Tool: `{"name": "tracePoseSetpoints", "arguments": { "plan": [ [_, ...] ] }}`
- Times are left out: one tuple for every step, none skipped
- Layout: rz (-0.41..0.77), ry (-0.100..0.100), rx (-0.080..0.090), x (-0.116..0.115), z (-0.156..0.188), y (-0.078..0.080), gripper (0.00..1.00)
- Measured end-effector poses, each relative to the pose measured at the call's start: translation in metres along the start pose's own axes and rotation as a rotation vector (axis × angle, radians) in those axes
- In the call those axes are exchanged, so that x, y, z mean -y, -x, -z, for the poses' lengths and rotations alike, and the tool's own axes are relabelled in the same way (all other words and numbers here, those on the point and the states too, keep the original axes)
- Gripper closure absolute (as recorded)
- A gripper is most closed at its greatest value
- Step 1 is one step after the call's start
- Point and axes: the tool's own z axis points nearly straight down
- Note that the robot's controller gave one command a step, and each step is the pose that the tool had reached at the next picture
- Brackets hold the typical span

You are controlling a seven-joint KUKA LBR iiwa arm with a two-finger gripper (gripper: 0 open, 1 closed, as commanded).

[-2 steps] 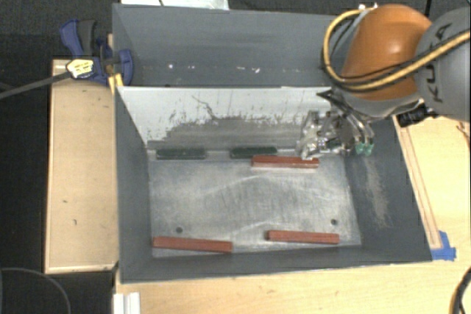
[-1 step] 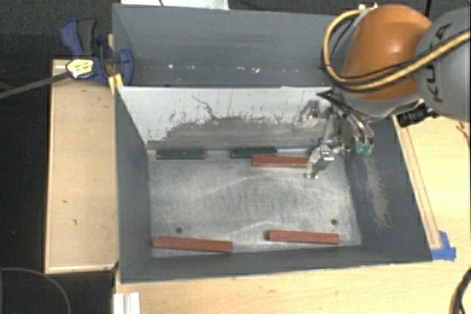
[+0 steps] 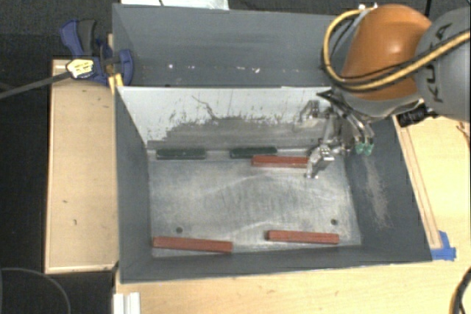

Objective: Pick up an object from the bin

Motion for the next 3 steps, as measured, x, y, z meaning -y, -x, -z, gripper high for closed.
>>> {"name": "tracePoseSetpoints", "arguments": {
  "plan": [
    [0.056,-0.001,0.007,-0.003,-0.05,0.004,0.0],
    [0.135,0.001,0.004,-0.007,-0.112,0.003,1.0],
    [0.135,0.001,0.004,-0.007,-0.112,0.003,1.0]
  ]
}}
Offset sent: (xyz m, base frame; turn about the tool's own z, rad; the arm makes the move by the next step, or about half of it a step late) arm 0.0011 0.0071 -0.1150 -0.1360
